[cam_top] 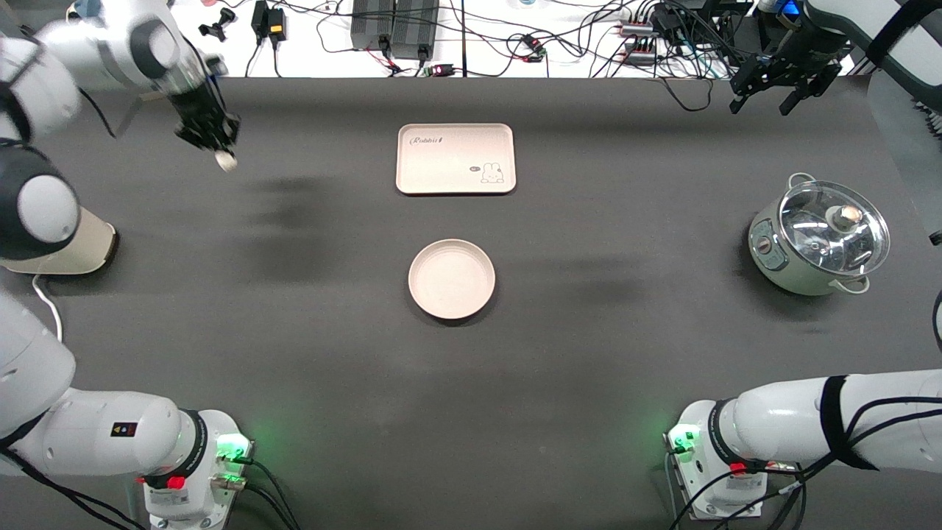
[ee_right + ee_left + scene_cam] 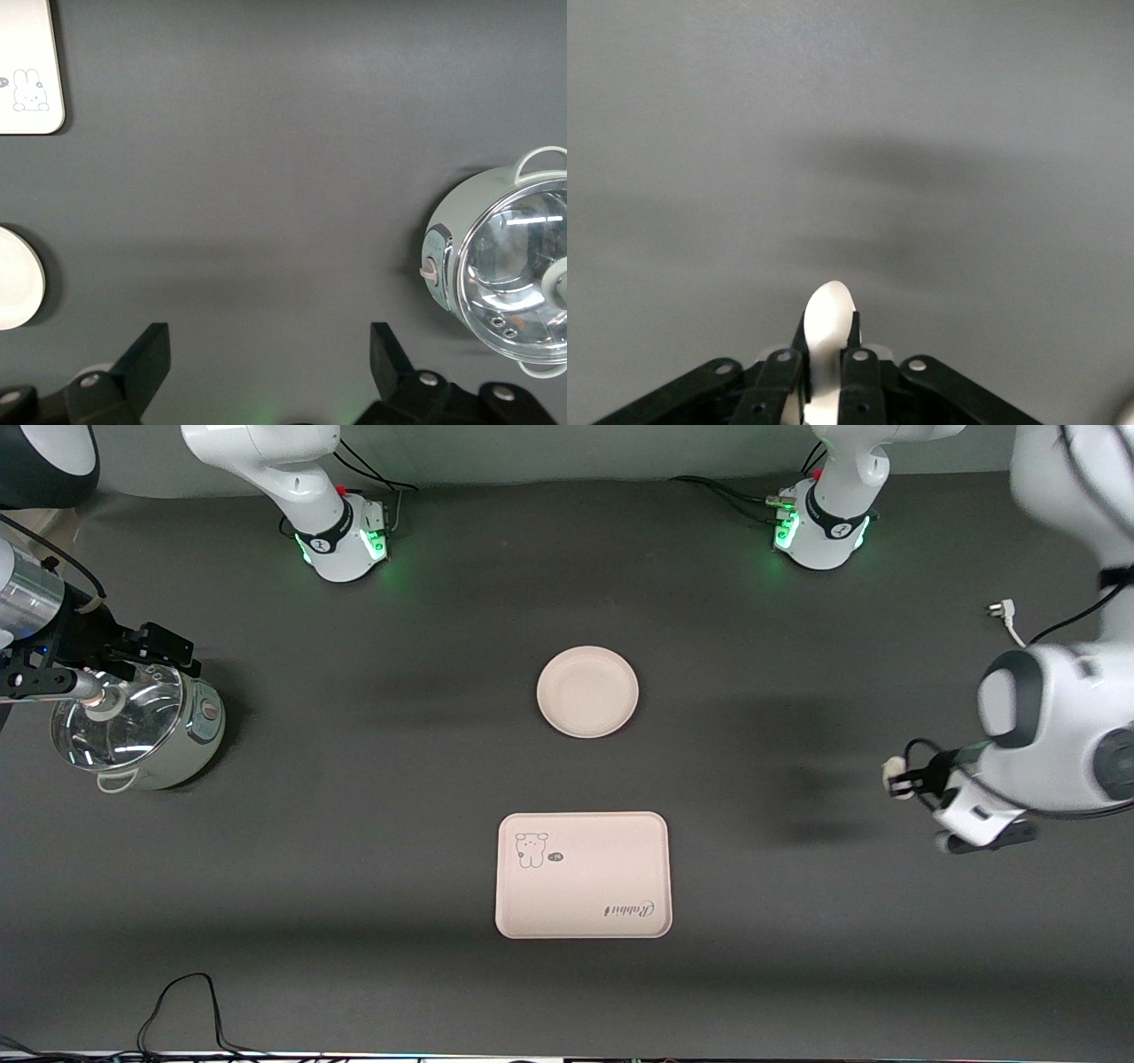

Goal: Place bun in plate and plate on tray
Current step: 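Carry the bun with the left gripper over the white plate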

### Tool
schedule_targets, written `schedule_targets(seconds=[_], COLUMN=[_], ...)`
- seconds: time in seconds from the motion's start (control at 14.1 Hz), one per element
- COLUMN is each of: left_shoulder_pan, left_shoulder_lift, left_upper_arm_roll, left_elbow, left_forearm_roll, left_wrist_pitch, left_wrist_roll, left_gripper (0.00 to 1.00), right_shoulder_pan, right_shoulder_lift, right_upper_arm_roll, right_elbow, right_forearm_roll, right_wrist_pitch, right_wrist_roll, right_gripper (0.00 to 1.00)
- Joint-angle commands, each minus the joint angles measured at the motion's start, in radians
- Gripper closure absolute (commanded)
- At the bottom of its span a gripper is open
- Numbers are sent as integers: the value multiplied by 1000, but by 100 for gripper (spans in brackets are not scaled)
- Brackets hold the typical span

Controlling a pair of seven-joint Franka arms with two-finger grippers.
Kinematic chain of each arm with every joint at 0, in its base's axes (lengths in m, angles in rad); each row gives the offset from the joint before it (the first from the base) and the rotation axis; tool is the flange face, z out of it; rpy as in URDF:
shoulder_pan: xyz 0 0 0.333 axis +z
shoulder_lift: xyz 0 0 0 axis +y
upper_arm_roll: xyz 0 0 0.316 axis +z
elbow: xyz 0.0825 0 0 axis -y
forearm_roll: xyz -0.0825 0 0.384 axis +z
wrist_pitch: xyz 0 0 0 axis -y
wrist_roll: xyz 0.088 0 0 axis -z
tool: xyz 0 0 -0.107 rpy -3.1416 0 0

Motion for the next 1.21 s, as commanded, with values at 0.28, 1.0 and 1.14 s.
schedule_targets(seconds=[0.28,1.0,1.14], left_shoulder_pan=[-2,-161,-205], left_shoulder_lift=[-205,-106,-79], left_upper_arm_roll=[4,-407,-442], left_elbow=[150,201,189], left_forearm_roll=[21,1,-6], left_wrist_pitch=[-328,-165,-96], left_wrist_roll=[14,-766,-821], left_gripper=[83,80,79], right_shoulder_pan=[3,14,16], right_shoulder_lift=[1,25,25], right_upper_arm_roll=[30,30,30], right_elbow=[1,-10,-13], right_forearm_roll=[-15,-16,-16], right_wrist_pitch=[8,19,19], right_wrist_roll=[-15,-18,-18], right_gripper=[0,0,0])
